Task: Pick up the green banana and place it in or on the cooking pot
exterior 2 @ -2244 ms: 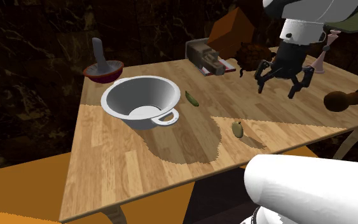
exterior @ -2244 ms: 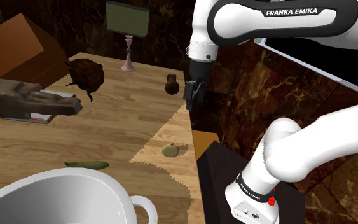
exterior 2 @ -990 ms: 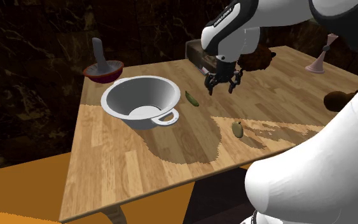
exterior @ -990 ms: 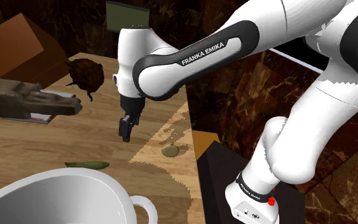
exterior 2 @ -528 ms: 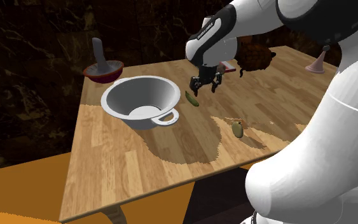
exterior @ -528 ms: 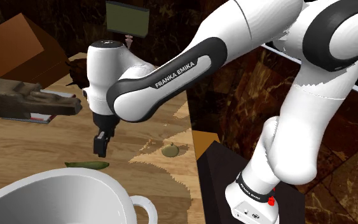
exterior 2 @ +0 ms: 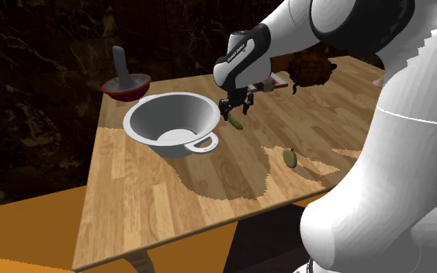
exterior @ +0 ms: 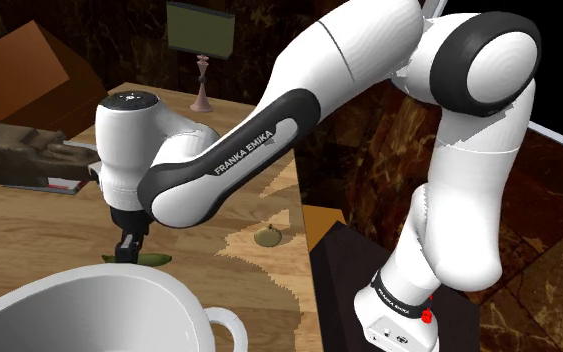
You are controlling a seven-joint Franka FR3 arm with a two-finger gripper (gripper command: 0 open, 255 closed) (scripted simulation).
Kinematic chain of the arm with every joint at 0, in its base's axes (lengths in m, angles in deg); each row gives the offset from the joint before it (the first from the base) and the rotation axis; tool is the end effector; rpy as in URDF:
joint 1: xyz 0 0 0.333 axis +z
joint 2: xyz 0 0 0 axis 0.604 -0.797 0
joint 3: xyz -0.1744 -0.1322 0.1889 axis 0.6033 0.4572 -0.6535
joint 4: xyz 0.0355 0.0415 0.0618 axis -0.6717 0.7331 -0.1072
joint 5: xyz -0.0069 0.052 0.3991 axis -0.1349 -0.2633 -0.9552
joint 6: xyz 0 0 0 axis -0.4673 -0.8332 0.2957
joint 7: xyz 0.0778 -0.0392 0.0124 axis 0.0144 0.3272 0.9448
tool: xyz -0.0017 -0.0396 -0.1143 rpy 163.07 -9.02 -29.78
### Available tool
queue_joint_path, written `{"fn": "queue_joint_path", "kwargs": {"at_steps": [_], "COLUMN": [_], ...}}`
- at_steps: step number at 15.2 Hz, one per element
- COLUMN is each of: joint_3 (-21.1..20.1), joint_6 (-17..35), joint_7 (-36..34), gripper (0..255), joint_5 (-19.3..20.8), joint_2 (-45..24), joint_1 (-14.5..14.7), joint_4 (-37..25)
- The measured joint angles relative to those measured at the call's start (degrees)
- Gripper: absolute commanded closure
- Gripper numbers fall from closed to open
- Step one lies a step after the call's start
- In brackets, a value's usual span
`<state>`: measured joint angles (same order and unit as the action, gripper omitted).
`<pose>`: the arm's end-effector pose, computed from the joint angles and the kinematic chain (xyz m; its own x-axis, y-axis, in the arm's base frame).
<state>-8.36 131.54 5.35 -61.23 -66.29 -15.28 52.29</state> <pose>0.4742 0.3712 0.2627 0.6817 0.7248 0.0995 0.7250 -0.6875 0.0415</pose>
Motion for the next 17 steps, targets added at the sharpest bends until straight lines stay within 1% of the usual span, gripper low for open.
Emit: {"fn": "queue_joint_path", "kwargs": {"at_steps": [5,11,12,17], "joint_3": [0.7,0.8,0.8,0.8], "joint_6": [2.8,3.2,3.2,3.2], "joint_7": [-0.9,-1.1,-1.1,-1.1], "gripper": [0,0,255,255], "joint_5": [1.5,1.8,1.8,1.8], "joint_2": [-3.1,-3.6,-3.6,-3.6], "joint_1": [0.5,0.6,0.6,0.6], "joint_4": [-0.2,-0.3,-0.3,-0.3]}}
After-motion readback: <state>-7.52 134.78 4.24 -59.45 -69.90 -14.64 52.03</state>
